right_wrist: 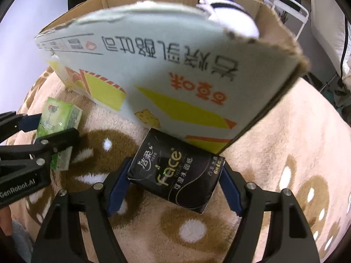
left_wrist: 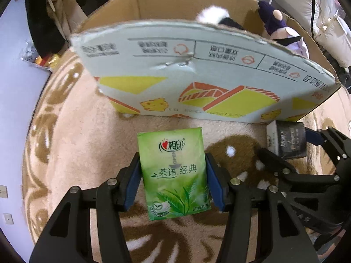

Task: Organize soft objects
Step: 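Lift green pack with left tool while right tool lifts Face pack over box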

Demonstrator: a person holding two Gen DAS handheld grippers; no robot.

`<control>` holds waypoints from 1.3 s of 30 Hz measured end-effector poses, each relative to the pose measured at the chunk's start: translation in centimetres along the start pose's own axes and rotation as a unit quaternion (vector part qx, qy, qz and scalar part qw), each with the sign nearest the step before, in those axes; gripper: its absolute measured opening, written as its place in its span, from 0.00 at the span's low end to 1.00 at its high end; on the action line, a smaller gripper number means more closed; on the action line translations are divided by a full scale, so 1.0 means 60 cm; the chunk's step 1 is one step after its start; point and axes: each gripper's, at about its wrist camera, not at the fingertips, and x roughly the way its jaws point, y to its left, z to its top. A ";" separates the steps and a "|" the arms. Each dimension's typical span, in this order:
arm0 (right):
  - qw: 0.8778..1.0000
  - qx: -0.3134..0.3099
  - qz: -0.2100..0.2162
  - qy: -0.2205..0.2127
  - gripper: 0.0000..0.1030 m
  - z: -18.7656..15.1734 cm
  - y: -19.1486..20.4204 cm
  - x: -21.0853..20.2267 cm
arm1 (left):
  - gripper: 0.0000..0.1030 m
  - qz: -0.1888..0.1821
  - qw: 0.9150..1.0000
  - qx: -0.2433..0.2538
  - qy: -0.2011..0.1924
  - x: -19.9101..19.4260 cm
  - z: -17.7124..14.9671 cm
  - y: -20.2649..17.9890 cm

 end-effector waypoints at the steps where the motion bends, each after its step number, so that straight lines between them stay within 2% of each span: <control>1: 1.000 0.002 0.003 -0.004 0.77 -0.006 -0.011 -0.010 | 0.53 0.004 1.000 -0.001 -0.006 -0.007 -0.003 0.004; 4: 1.000 0.004 0.015 -0.019 0.77 -0.006 -0.042 -0.043 | 0.53 0.009 1.000 -0.014 -0.018 -0.030 -0.007 0.017; 8: 0.999 -0.009 0.022 -0.045 0.77 -0.004 -0.033 -0.086 | 0.52 0.022 0.999 -0.022 -0.038 -0.060 -0.016 0.026; 10: 0.998 -0.014 0.027 -0.058 0.77 -0.008 -0.032 -0.108 | 0.52 0.026 0.998 -0.023 -0.052 -0.076 -0.012 0.013; 12: 0.997 -0.017 0.032 -0.071 0.77 -0.008 -0.036 -0.142 | 0.52 0.039 0.995 -0.026 -0.083 -0.107 -0.012 0.013; 18: 0.991 -0.020 0.033 -0.126 0.77 0.010 -0.039 -0.232 | 0.52 0.047 0.978 0.002 -0.203 -0.218 -0.005 -0.015; 23: 0.985 -0.016 0.034 -0.167 0.77 0.026 -0.048 -0.280 | 0.52 0.027 0.968 0.005 -0.248 -0.292 0.002 -0.021; 28: 0.976 -0.032 0.019 -0.213 0.77 0.048 -0.048 -0.326 | 0.52 0.053 0.954 0.013 -0.295 -0.340 0.012 -0.026; 34: 0.959 -0.044 0.001 -0.280 0.77 0.071 -0.050 -0.367 | 0.53 0.062 0.937 0.002 -0.344 -0.353 0.036 -0.012; 39: 0.959 -0.016 0.019 -0.282 0.77 0.092 -0.067 -0.354 | 0.53 0.058 0.937 0.002 -0.345 -0.322 0.064 -0.005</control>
